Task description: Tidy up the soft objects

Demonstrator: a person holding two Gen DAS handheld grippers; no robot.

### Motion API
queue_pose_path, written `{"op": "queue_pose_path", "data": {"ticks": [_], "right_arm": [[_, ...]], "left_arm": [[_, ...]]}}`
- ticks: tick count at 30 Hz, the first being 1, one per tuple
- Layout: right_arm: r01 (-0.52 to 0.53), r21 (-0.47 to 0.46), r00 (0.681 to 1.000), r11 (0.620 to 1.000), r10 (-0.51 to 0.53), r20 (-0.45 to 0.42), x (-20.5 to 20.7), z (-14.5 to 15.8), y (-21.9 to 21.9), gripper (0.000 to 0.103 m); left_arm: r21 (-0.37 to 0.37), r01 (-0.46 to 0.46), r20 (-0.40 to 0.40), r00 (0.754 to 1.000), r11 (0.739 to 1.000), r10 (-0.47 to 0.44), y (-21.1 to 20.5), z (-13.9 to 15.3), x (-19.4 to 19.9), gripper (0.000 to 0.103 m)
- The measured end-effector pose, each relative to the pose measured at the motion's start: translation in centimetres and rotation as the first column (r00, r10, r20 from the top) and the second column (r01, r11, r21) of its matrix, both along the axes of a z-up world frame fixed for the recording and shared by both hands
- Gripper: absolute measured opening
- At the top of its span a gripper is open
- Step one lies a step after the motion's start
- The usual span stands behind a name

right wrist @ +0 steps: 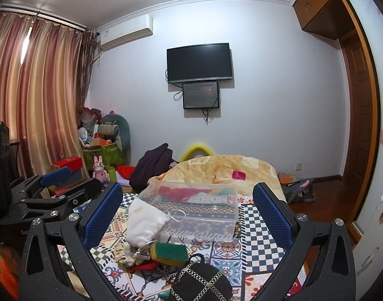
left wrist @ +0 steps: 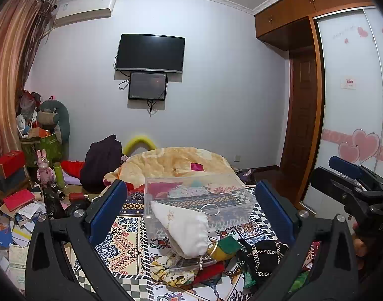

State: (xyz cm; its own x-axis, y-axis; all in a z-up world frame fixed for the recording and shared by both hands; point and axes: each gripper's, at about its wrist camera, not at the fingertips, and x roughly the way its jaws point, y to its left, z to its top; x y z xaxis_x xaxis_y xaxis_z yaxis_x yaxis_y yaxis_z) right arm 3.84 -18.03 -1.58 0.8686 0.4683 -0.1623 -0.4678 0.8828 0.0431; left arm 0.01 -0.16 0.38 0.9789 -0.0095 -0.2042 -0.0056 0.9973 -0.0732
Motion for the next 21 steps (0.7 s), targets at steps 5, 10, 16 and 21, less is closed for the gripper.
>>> {"op": "queue_pose_path", "data": {"ticks": [5, 10, 16, 21], "right_arm": [[-0.004, 0.003, 1.0, 1.0, 0.004, 0.001, -0.02, 0.04, -0.06, 0.103], [-0.004, 0.005, 1.0, 1.0, 0.004, 0.001, -0.07, 0.03, -0.05, 0.103], [-0.004, 0.005, 1.0, 1.0, 0.004, 0.003, -0.19, 0.01, -0.04, 0.103], [-0.006, 0.01, 1.0, 1.0, 0.006, 0.009, -0.43, 0.17, -0.06, 0.103]], "left_arm": [[0.0, 0.002, 0.0, 1.0, 1.0, -0.002, -0.01, 0.0, -0.05, 0.103], [-0.002, 0.004, 0.001, 1.0, 1.0, -0.004, 0.02, -0.01, -0.14, 0.103], [-0.005, 0.007, -0.002, 1.0, 1.0, -0.007, -0.11, -0.07, -0.1, 0.103], [-0.007, 0.011, -0.003, 1.0, 1.0, -0.011, -0.15, -0.14, -0.05, 0.103]]}}
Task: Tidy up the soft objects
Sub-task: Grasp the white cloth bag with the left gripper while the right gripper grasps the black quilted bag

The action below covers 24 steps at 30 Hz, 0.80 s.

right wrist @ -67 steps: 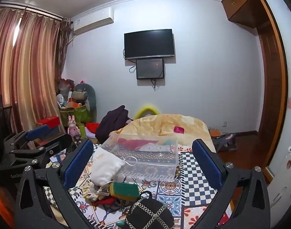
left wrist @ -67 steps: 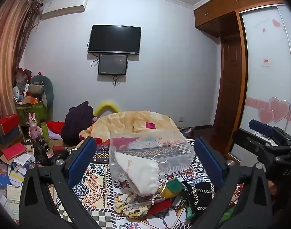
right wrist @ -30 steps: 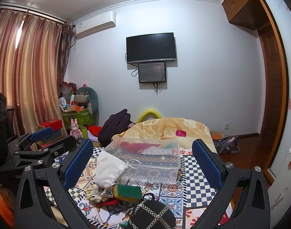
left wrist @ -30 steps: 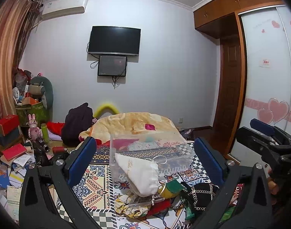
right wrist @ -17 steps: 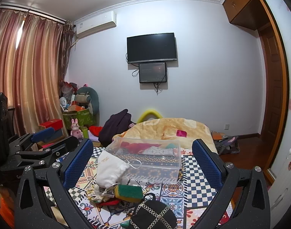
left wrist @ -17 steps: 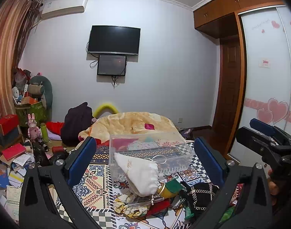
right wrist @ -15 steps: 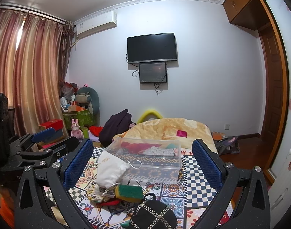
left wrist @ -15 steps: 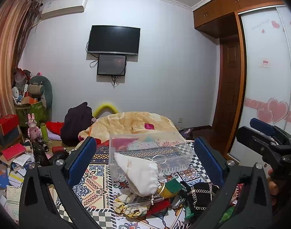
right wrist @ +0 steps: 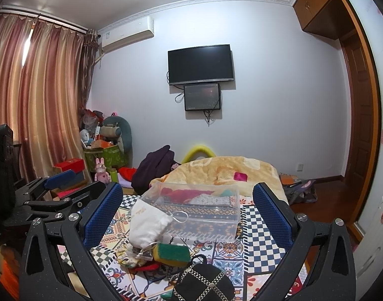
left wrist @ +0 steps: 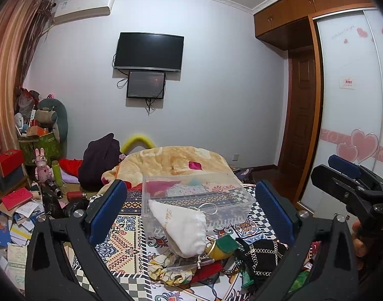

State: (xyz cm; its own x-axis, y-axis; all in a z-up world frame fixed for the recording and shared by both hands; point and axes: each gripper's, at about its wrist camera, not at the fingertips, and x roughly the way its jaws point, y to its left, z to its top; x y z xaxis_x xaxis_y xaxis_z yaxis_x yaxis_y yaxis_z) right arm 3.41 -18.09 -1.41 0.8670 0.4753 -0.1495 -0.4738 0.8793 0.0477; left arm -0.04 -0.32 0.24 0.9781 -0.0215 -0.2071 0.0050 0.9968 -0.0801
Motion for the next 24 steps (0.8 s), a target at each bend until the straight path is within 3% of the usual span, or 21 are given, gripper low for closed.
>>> {"op": "queue_pose_path", "data": {"ticks": [15, 18, 24], "right_arm": [[0.003, -0.01, 1.0, 1.0, -0.003, -0.01, 0.4, -0.4, 0.1, 0.103], [0.009, -0.017, 0.999, 1.0, -0.01, -0.043, 0.9, -1.0, 0.1, 0.103], [-0.016, -0.03, 0.982, 0.999, 0.01, -0.19, 2.4, -3.9, -0.5, 0.103]], "left_arm": [[-0.004, 0.016, -0.015, 1.0, 1.0, -0.016, 0.0, -0.2, 0.1, 0.103], [-0.017, 0.024, -0.043, 0.999, 1.0, -0.025, -0.2, -0.8, 0.5, 0.103], [-0.042, 0.037, -0.135, 0.99, 0.998, -0.042, 0.0, -3.1, 1.8, 0.103]]}}
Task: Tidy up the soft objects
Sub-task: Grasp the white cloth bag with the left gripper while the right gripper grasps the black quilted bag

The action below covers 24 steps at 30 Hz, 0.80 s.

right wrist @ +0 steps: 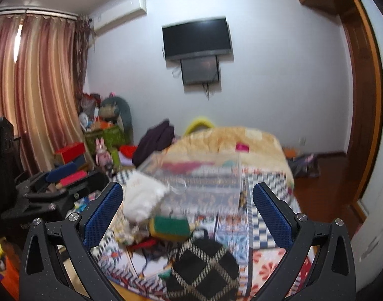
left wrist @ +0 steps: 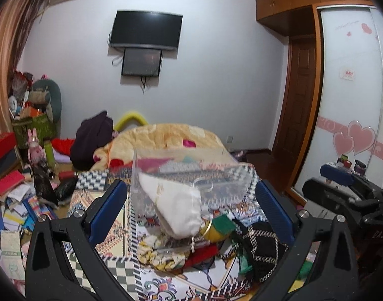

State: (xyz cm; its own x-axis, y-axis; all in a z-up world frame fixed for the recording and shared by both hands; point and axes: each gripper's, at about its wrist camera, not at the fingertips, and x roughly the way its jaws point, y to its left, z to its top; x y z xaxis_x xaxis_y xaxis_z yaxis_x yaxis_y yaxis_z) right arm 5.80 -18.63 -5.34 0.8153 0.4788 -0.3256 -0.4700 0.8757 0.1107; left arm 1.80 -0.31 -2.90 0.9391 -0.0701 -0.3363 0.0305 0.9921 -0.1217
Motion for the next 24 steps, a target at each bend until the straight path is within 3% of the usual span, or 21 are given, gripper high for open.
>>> {"op": "queue_pose_path", "data": {"ticks": [7, 10, 11, 18, 24], "right_arm": [[0.009, -0.038, 0.983, 0.999, -0.015, -0.183, 1.4, -4.6, -1.2, 0.103], [0.0, -0.032, 0.97, 0.999, -0.008, -0.242, 1.7, -5.8, -1.8, 0.098], [-0.004, -0.039, 0.967, 0.999, -0.006, -0.255, 1.8, -6.0, -1.9, 0.094], [-0.021, -0.052, 0.934, 0.998, 0.001, -0.357, 2.8, -8.3, -2.2, 0.065], [-0.031, -0.059, 0.921, 0.998, 0.006, -0.39, 3.5, -9.3, -1.8, 0.051]], "left_arm": [[-0.019, 0.02, -0.099, 0.995, 1.0, -0.021, 0.0, -3.3, 1.4, 0.103], [-0.018, 0.017, -0.145, 0.989, 1.0, -0.019, 0.0, -4.6, 2.2, 0.092], [-0.013, 0.014, -0.161, 0.987, 1.0, -0.016, 0.0, -5.0, 2.6, 0.086], [-0.014, -0.006, -0.206, 0.979, 1.0, 0.003, 0.6, -6.6, 4.0, 0.077], [-0.024, -0.011, -0.233, 0.972, 1.0, 0.005, 0.7, -7.5, 5.4, 0.074]]}}
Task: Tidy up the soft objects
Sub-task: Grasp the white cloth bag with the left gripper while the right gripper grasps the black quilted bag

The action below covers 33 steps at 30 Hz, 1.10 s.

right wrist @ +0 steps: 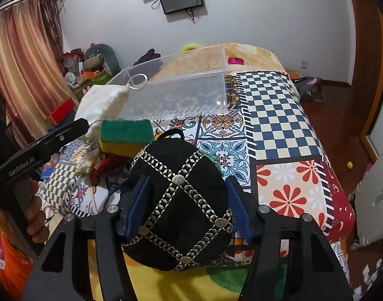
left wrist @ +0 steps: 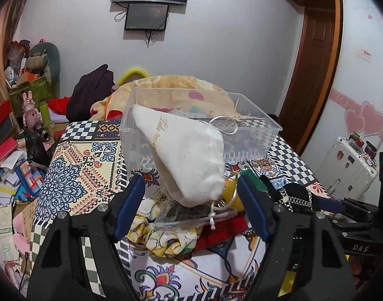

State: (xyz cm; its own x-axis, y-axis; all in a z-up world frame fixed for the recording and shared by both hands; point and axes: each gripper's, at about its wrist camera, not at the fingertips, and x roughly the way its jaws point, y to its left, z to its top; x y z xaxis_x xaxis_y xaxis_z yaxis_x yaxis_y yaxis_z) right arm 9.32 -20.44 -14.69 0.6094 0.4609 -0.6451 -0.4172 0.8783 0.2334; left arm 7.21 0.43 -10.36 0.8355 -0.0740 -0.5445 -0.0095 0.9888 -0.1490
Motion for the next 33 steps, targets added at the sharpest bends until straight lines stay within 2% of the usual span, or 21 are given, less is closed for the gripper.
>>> {"op": "queue_pose_path", "data": {"ticks": [2, 7, 9, 12, 15, 23, 27, 30, 32, 33], "right_arm": [[0.004, -0.008, 1.0, 1.0, -0.004, 0.0, 0.3, -0.1, 0.1, 0.044], [0.015, -0.003, 1.0, 1.0, -0.015, 0.019, 0.8, 0.1, 0.0, 0.028], [0.016, -0.013, 0.999, 1.0, -0.015, 0.039, 0.9, 0.4, 0.2, 0.018], [0.009, -0.018, 0.998, 1.0, -0.008, 0.063, 1.0, 1.0, 0.5, 0.013], [0.004, -0.016, 0.996, 1.0, -0.002, 0.089, 1.4, 1.6, 0.8, 0.011], [-0.022, 0.024, 0.987, 0.999, 0.017, 0.159, 2.5, 4.0, 1.3, 0.004], [-0.024, 0.049, 0.974, 0.999, 0.012, 0.226, 2.3, 6.2, 1.0, 0.004], [-0.037, 0.033, 0.973, 0.999, 0.028, 0.23, 2.3, 6.7, 1.1, 0.004], [-0.043, 0.02, 0.983, 0.999, 0.038, 0.181, 2.5, 5.9, 1.1, 0.009], [-0.046, 0.008, 0.986, 0.999, 0.044, 0.164, 2.6, 5.5, 1.2, 0.019]], "left_arm": [[0.002, -0.005, -0.003, 1.0, 1.0, 0.005, 0.1, -0.1, 0.4, 0.071], [-0.019, 0.007, -0.014, 1.0, 1.0, -0.007, 0.4, -0.5, 1.0, 0.054], [-0.015, 0.011, -0.02, 1.0, 1.0, -0.011, 0.4, -0.7, 1.2, 0.042], [-0.023, 0.016, -0.019, 1.0, 1.0, -0.016, 0.5, -0.9, 1.2, 0.032], [-0.025, 0.021, -0.01, 1.0, 0.999, -0.022, 0.6, -0.8, 1.0, 0.025], [-0.007, 0.025, 0.031, 0.999, 1.0, -0.024, 0.3, 0.1, 0.0, 0.016], [0.0, 0.024, 0.066, 0.998, 1.0, -0.024, 0.2, 1.1, -0.5, 0.015], [0.006, 0.022, 0.075, 0.997, 1.0, -0.022, 0.2, 1.4, -0.7, 0.015], [0.006, 0.019, 0.075, 0.997, 1.0, -0.019, 0.3, 1.4, -0.8, 0.015], [0.005, 0.02, 0.073, 0.997, 1.0, -0.02, 0.3, 1.3, -0.8, 0.015]]}}
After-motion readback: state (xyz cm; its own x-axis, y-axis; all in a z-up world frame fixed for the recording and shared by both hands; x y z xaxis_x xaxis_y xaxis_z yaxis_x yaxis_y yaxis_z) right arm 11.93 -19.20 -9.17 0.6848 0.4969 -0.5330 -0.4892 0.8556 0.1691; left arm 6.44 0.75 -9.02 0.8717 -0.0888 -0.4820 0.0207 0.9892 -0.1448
